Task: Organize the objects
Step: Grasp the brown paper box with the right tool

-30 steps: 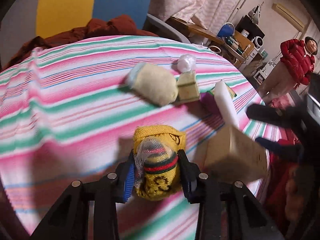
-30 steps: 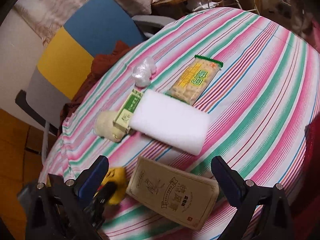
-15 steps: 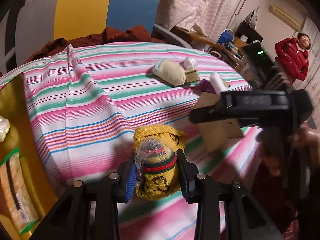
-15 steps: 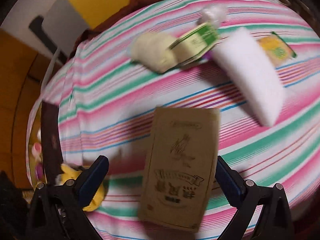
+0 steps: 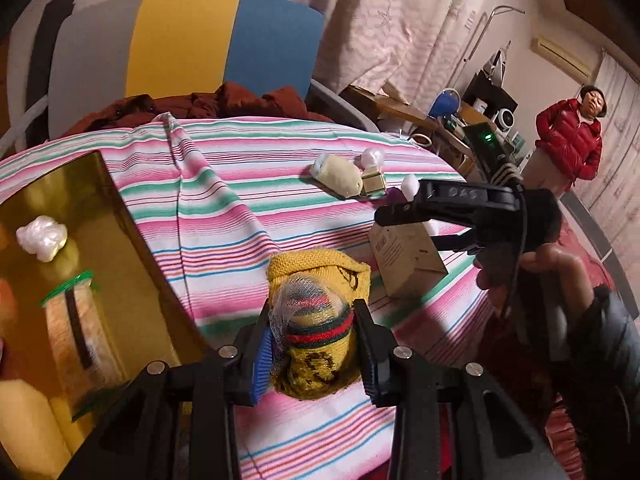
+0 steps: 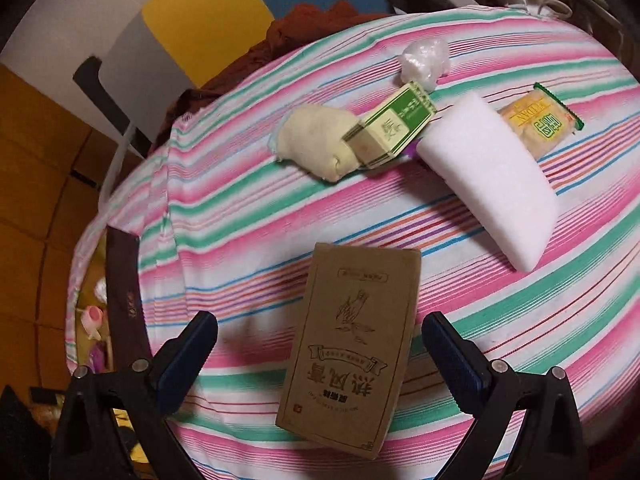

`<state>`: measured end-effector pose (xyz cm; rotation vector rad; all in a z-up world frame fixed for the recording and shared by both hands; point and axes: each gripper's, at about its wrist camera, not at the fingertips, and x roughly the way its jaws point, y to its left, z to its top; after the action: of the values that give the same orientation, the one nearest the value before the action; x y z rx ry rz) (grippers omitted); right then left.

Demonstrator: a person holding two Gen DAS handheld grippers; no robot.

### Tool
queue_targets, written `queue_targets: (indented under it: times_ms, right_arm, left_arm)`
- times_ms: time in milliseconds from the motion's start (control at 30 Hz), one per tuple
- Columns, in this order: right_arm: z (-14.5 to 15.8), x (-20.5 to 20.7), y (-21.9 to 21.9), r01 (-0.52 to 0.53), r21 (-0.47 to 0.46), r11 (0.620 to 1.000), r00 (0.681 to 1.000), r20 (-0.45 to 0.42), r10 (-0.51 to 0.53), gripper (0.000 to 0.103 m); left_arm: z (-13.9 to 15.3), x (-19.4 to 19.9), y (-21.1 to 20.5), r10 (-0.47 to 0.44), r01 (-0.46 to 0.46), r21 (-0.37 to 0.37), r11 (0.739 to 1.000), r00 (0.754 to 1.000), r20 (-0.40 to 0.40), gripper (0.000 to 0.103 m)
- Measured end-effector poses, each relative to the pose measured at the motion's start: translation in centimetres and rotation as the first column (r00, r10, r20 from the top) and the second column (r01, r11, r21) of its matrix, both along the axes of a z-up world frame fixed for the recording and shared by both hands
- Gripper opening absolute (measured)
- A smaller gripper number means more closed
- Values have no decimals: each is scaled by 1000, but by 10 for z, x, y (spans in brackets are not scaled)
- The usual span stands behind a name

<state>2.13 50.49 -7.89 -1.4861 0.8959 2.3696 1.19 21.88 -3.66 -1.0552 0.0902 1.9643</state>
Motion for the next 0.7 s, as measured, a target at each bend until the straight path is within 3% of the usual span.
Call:
queue_targets:
  times_ms: [233, 333, 367, 500, 700]
  right_arm:
    - [-11, -2, -2, -19, 13, 1000, 997, 70, 18, 101]
    - [-14, -4, -1, -5, 21, 1000, 996, 88, 3, 78]
    - [-16, -5, -1, -5, 32, 999, 994, 109, 1, 65]
    - [-10, -4, -5, -31, 58, 998, 996, 85, 26, 54]
    - [-4, -3, -9, -47, 51, 998, 998, 37, 45, 53]
  left_arm:
    - [9, 7, -19, 21, -21, 16, 1000, 1000, -9, 36]
    - [14, 6, -29, 45, -44, 23, 999, 999, -21, 36]
    - [16, 5, -33, 57, -57, 25, 998, 998, -24, 36]
    - [18, -3, -49, 111, -110, 31, 993, 994, -26, 36]
    - [17, -18, -80, 215, -215, 28, 976, 976, -29, 36]
